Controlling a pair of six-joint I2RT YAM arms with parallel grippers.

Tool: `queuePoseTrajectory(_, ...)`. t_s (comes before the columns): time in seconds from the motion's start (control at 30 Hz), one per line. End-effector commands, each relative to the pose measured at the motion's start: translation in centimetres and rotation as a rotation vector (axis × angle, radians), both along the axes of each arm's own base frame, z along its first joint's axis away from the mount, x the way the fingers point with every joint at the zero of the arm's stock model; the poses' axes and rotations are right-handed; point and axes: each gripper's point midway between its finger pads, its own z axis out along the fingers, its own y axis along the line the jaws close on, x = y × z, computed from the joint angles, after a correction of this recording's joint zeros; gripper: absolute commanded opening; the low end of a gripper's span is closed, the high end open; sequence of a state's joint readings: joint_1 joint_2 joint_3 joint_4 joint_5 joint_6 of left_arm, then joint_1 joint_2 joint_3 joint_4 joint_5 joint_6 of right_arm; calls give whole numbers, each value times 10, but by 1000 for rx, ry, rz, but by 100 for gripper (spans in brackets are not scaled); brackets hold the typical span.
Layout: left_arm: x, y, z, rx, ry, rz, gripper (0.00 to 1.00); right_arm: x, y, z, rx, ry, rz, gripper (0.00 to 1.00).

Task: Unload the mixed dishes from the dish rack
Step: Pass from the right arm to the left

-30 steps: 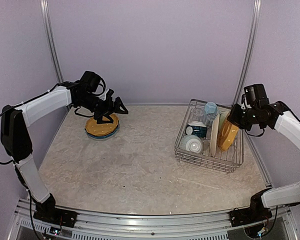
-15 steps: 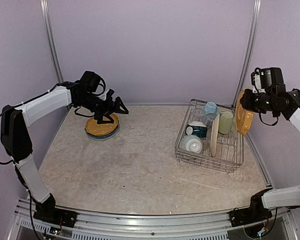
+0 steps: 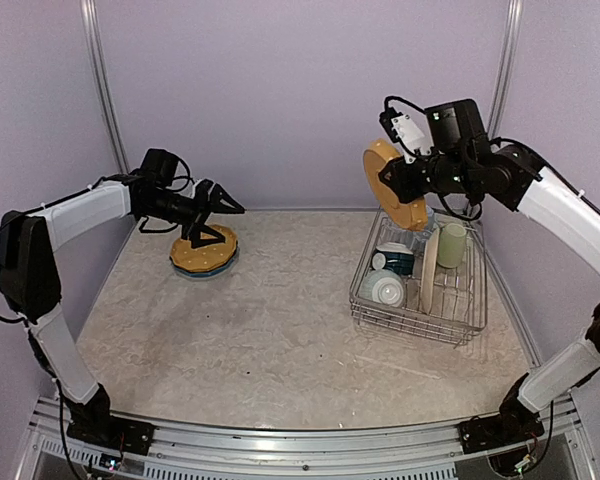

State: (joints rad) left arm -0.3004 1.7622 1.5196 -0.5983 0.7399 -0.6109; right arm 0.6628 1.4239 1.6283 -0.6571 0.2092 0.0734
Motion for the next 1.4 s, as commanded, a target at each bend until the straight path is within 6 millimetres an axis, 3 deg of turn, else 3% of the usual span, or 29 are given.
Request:
queuePoseTrajectory(0.0,-2,1,40,-310,34,-67,97,-3,62,45,-49,-234,149,0)
queuePoseTrajectory(0.2,-2,2,48,-480,106,-127,97,-5,140,3,-266,-298,239,0)
queuePoseTrajectory(0.37,-5,-8,41,-536,191,-165,97,-6,182,-31,-400,-330,261,0)
queuePoseTrajectory(0.53,-10,-22,28,-537,245,-178,97,-9,210,-58,-427,-324,303,0)
queuePoseTrajectory(0.77,-28,-57,-6,-490,372,-230,94,-10,225,-83,-494,-333,293,0)
queuePoseTrajectory(1.0,-36,-68,-13,-448,380,-244,83,-19,237,-98,-546,-353,304,0)
queuePoseTrajectory(1.37,-38,-71,-24,-389,370,-213,41,-19,247,-126,-709,-410,258,0)
